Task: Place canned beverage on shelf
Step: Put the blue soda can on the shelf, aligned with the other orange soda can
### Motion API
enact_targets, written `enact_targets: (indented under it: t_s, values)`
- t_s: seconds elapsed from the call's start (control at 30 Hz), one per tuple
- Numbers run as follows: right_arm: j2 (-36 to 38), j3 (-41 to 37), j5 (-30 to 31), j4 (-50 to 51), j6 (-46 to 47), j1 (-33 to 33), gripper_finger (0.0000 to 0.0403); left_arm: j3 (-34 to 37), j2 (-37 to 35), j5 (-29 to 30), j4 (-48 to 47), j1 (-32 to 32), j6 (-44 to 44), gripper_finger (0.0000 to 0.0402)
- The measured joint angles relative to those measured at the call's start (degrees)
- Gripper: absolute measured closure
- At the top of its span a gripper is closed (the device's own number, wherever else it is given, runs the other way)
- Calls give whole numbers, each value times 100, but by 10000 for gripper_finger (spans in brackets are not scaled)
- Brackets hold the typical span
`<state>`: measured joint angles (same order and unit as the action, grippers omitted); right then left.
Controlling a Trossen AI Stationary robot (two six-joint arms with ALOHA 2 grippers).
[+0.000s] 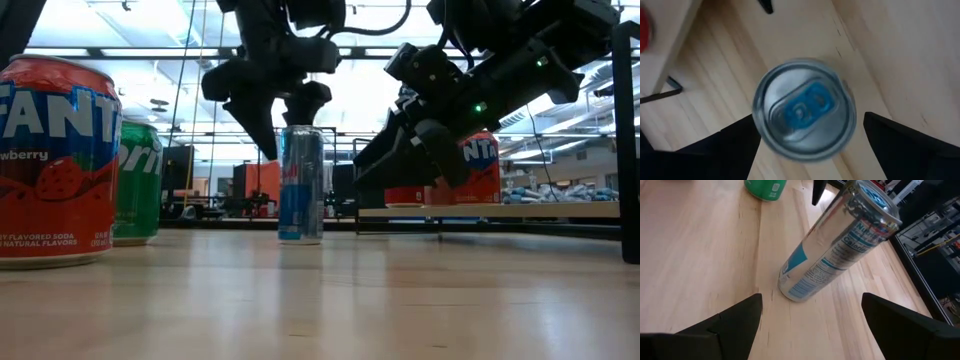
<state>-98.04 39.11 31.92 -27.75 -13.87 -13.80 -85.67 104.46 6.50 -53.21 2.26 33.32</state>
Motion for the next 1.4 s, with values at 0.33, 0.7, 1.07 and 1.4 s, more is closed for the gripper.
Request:
enact_targets:
  t_s: [0.33,0.7,1.07,1.4]
  values:
    - [0,0,0,2,12,13,50,0,-622,570,-62,17,-262,47]
    - [-4,-30,117,269,301,26,50,86,-1252,-343,1,167,-2715,47]
    - [-7,-62,930,-512,-369,83,50,1997,-2850,-20,2187,-254,-2869,47]
    - [75,1380,478,2397,250,280,59,3915,-3972,284,5678,-245,-1969,47]
